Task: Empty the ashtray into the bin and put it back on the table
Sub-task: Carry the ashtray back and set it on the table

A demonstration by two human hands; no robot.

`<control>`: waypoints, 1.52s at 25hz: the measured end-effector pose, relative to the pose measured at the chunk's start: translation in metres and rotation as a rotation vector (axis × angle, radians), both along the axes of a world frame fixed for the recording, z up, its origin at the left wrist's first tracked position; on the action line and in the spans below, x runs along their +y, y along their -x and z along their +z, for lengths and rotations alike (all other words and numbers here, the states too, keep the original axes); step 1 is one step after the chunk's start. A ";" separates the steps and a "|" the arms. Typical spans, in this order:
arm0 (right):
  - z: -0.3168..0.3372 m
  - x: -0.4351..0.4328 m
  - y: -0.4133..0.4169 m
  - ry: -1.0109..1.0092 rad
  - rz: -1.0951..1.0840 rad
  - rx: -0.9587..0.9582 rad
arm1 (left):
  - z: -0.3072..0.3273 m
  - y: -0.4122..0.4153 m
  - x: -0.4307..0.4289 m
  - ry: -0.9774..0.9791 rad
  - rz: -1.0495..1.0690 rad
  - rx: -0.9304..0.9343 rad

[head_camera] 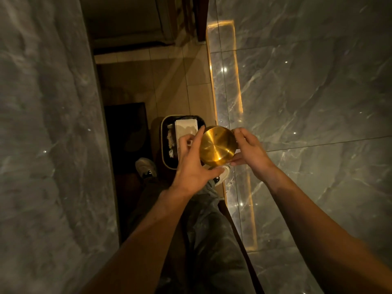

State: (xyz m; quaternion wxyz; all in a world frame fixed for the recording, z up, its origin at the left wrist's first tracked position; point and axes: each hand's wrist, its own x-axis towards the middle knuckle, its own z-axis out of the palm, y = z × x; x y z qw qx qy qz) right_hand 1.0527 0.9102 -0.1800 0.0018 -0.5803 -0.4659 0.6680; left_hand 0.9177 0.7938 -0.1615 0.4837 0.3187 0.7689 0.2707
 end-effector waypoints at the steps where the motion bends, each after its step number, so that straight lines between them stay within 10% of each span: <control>1: 0.013 0.003 0.001 -0.031 0.014 0.003 | 0.011 0.004 0.003 -0.018 -0.054 0.039; 19: 0.258 -0.033 0.102 -0.301 0.425 0.505 | 0.228 0.152 -0.070 -0.408 -0.015 0.187; 38: 0.323 -0.215 0.236 -0.635 0.579 0.554 | 0.304 0.265 -0.263 -0.542 0.161 0.158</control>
